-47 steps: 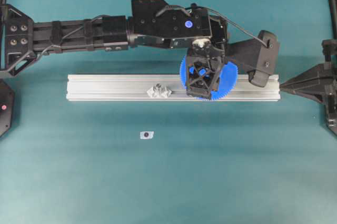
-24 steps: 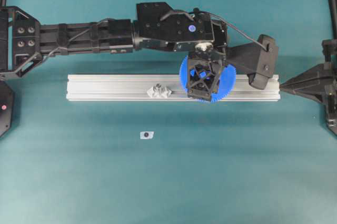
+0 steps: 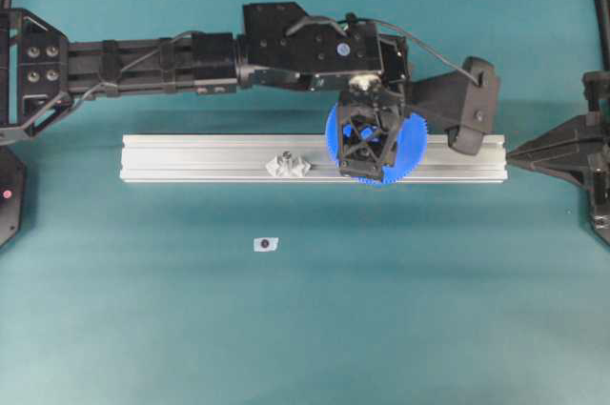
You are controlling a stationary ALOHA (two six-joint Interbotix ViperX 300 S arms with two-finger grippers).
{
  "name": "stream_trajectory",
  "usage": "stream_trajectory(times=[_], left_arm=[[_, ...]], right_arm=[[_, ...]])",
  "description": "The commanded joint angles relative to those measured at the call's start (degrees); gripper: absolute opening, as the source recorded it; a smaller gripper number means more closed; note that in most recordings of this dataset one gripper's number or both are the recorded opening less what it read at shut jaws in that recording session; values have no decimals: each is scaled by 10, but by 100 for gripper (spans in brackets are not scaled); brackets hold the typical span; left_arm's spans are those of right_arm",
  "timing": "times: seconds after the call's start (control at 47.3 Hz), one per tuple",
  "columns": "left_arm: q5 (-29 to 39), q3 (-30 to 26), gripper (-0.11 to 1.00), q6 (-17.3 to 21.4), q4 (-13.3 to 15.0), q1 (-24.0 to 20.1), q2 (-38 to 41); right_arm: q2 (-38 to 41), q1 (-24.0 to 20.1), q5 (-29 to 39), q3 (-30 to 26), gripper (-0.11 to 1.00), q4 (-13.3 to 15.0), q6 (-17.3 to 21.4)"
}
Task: Find the location of the shaft and insert the large gear.
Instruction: 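Align the gear's center hole above the right metal shaft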
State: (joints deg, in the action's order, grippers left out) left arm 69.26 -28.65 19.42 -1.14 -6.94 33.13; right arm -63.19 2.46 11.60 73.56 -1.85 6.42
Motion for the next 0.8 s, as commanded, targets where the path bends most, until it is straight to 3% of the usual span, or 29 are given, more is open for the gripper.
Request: stream_trajectory(times=[0.0,0.782], left_arm=[[1,0,70,-1,-2,-14,-20],[2,-3,70,4,-1,-25,-20]], right_arm=[[4,0,-3,-9,0,-1,5],[2,1,-3,-7,0,-1,6]])
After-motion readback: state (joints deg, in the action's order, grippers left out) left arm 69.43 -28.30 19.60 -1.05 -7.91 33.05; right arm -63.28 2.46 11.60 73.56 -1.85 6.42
